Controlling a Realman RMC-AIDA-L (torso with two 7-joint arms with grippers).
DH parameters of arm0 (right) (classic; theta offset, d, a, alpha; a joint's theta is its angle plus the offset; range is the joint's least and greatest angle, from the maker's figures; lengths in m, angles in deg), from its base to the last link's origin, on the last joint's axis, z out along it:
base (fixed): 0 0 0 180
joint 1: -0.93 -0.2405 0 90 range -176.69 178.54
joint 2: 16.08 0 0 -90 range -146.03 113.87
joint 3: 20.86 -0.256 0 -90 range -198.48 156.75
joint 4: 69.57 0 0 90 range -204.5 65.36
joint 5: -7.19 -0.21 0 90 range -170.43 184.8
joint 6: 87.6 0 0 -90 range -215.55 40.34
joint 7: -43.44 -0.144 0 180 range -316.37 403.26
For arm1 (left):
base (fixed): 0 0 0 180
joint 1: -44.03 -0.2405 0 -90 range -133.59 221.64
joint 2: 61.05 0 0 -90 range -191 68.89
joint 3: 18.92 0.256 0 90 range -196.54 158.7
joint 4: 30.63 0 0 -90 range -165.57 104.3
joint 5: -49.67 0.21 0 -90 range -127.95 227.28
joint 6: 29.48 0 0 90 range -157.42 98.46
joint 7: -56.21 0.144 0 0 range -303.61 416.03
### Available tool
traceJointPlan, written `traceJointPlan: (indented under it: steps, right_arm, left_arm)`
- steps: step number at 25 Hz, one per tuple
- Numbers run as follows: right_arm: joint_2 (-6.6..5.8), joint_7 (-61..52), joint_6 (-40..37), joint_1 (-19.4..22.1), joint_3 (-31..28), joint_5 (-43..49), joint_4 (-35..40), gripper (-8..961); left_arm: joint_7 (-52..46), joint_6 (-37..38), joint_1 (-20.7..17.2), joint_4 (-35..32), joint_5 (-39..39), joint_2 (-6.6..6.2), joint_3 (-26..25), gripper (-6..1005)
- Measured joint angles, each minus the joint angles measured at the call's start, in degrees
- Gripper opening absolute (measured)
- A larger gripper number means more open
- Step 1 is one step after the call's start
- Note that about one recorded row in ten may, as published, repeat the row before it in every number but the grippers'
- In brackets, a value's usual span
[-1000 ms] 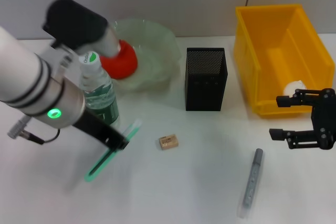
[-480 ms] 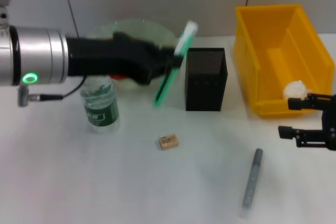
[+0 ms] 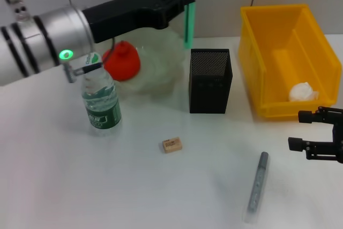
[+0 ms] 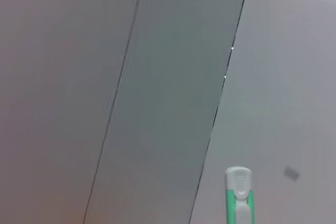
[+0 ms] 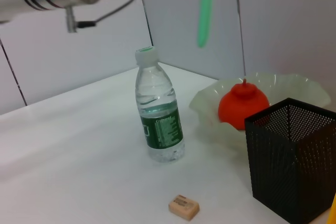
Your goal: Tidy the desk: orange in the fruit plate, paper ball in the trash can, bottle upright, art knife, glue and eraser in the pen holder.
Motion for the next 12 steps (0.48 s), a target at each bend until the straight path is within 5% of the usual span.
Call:
traceJointPlan:
  steps: [5,12]
  right_arm:
    - [0.01,0.10,0.21,-0.40,0.48,0.10,-0.66,777]
    - [0.01,0.99,0.34,-1.28,0.60,0.15,-1.81,777]
  left_arm:
    - [5.08,-2.22,6.47,9.75,-2.49,0.24,0.20,181]
    - [14.22,-5.04,10.26,16.62,-10.65,0.34,3.77,181]
